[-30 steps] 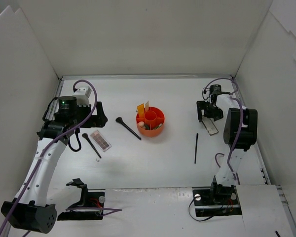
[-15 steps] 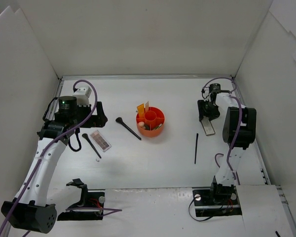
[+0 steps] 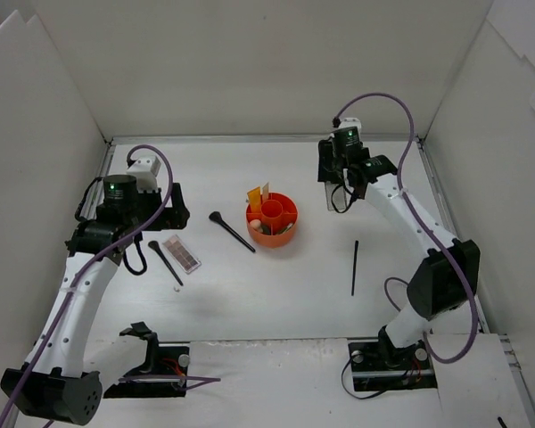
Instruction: Organize the makeup
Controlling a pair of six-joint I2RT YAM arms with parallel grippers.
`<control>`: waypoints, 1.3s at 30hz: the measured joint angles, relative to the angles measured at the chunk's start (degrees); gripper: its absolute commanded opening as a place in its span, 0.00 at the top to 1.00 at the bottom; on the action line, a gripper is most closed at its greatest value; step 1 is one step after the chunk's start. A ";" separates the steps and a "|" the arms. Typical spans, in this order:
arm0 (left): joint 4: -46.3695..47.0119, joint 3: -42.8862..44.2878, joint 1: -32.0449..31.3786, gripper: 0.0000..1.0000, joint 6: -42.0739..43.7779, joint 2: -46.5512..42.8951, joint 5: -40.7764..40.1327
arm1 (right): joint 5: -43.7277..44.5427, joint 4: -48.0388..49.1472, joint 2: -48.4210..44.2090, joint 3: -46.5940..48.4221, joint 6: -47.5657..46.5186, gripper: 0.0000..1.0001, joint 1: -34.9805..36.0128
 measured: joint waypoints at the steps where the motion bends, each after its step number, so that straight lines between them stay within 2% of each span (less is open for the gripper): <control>1: 0.00 -0.07 0.00 0.01 -0.02 -0.22 -0.33 | 2.10 1.14 -2.01 0.20 1.79 1.00 1.68; 6: 0.00 -0.44 0.00 0.01 -0.15 -1.25 -1.60 | 13.62 6.19 -6.56 0.50 8.50 1.00 8.57; 13: 0.00 -0.44 0.00 0.01 -0.22 -2.08 -2.82 | 29.35 12.74 -4.02 0.46 13.40 1.00 18.23; 23: 0.02 -0.46 0.00 0.00 -0.39 -2.73 -3.89 | 44.37 27.30 0.31 -4.66 13.55 1.00 24.04; 30: 0.13 -0.55 0.00 0.00 -0.70 -2.78 -4.02 | 50.62 33.92 5.38 -5.42 13.29 1.00 25.29; 39: 0.22 -0.57 0.00 0.01 -1.18 -2.95 -4.02 | 53.46 34.93 11.06 -5.25 14.40 1.00 25.92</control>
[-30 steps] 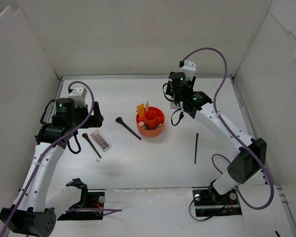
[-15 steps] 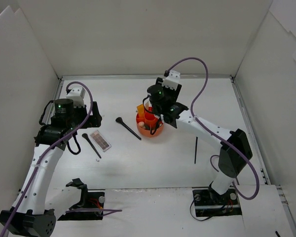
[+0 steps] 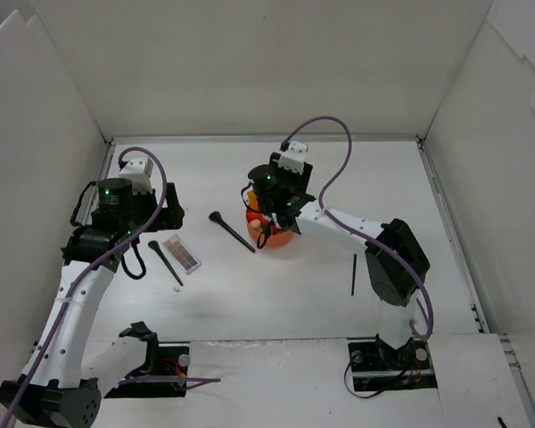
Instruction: Organize the makeup
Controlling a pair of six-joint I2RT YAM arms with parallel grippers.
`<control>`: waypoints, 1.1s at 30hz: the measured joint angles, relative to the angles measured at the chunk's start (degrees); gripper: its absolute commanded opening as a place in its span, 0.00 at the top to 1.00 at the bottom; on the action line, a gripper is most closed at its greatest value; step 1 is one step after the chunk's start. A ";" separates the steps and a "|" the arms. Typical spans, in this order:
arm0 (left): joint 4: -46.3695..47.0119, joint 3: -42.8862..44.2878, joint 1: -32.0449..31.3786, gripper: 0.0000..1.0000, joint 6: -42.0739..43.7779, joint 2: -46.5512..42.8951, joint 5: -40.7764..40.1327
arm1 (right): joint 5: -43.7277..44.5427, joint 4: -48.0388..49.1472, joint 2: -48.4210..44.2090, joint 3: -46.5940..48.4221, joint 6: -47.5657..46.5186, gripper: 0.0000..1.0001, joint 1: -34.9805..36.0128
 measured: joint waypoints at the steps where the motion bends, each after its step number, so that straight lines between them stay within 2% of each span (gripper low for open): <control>1: 0.02 0.00 0.00 0.00 -0.02 -0.02 0.00 | 0.09 -0.04 0.50 0.11 0.50 1.00 0.00; 17: 0.11 -0.02 0.00 0.00 -0.07 -0.02 0.04 | 0.98 -2.38 4.26 2.51 6.54 0.96 0.72; 26: 0.13 -0.02 0.00 0.00 -0.07 -0.02 0.04 | 1.11 -4.94 5.51 2.51 9.18 0.83 0.81; 33: 0.13 -0.02 0.00 0.01 -0.07 -0.02 0.07 | 1.05 -6.47 5.55 2.51 10.88 0.67 1.11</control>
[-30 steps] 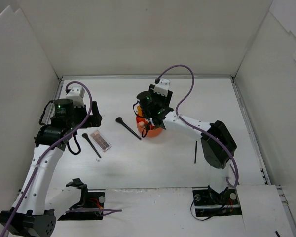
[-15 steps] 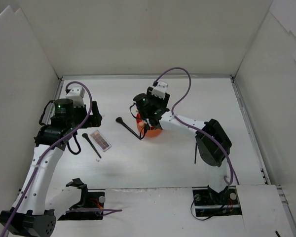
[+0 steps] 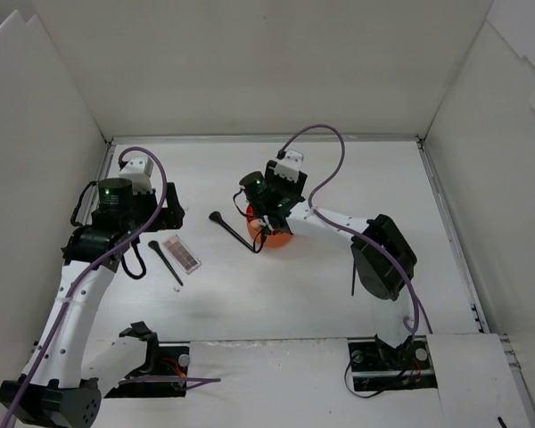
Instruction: Organize the makeup
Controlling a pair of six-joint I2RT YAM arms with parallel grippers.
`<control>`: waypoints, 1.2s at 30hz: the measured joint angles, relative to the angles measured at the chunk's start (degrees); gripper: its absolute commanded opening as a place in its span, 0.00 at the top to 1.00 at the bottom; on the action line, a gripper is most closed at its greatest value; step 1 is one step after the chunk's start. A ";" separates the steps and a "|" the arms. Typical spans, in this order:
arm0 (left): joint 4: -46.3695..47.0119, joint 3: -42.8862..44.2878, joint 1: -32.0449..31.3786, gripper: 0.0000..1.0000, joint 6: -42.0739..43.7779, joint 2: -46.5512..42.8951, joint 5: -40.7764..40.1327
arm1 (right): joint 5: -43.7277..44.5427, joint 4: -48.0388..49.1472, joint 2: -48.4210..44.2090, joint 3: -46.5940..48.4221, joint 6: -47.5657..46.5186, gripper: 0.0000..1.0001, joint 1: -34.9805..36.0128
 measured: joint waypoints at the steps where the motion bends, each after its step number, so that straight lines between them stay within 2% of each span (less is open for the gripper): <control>1: 0.00 0.00 0.00 0.00 -0.02 0.00 0.00 | 0.00 -0.07 0.00 0.00 0.26 0.64 0.02; 15: -0.02 0.00 0.00 0.00 -0.02 0.00 0.57 | 0.00 -1.09 -0.39 -0.31 0.94 0.40 1.49; 23: -0.02 -0.02 0.00 0.01 -0.02 0.02 0.55 | 0.02 -1.44 -3.93 -2.51 0.92 0.28 2.32; 29: -0.04 -0.02 0.00 0.01 -0.24 0.20 -0.79 | 0.00 -2.05 -8.46 -3.96 0.04 0.26 2.60; 36: -1.57 -0.02 0.00 0.01 -3.91 3.30 -4.85 | -2.12 -2.54 -20.85 -6.01 -7.02 0.22 2.23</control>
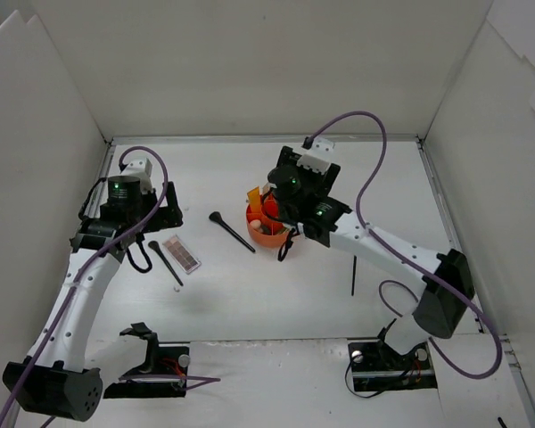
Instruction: Organize the makeup
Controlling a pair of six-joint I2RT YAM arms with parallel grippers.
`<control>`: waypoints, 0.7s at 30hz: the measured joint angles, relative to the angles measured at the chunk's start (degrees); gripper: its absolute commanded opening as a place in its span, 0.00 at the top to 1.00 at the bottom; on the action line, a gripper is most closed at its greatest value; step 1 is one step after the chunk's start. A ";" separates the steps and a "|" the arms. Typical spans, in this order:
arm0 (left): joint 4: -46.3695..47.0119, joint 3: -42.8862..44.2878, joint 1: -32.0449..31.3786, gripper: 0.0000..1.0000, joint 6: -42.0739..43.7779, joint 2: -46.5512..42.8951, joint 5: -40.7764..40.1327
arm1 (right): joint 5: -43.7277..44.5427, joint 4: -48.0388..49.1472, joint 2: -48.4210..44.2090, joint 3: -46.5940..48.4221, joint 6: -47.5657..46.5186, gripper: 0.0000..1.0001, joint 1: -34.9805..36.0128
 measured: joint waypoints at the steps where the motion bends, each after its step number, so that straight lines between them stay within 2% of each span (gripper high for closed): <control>1: -0.48 -0.02 0.00 0.00 -1.07 0.79 -0.37 | -0.83 0.09 -2.29 -0.63 -1.31 0.22 -0.09; 7: -2.38 -1.38 1.03 0.01 -9.31 6.01 -1.49 | -5.16 -0.63 -13.29 -9.75 -4.98 0.21 -2.43; 11: -2.05 -3.52 1.44 0.21 -14.43 11.30 -1.86 | -7.13 -1.86 -18.03 -17.77 -5.97 0.21 -3.87; 12: -1.99 -3.93 1.44 0.23 -15.47 12.66 -1.88 | -7.54 -2.34 -19.04 -19.50 -6.05 0.21 -4.07; 21: -1.44 -1.09 1.44 0.24 -23.47 25.79 -5.55 | -10.16 -3.37 -30.21 -29.99 -5.90 0.21 -6.56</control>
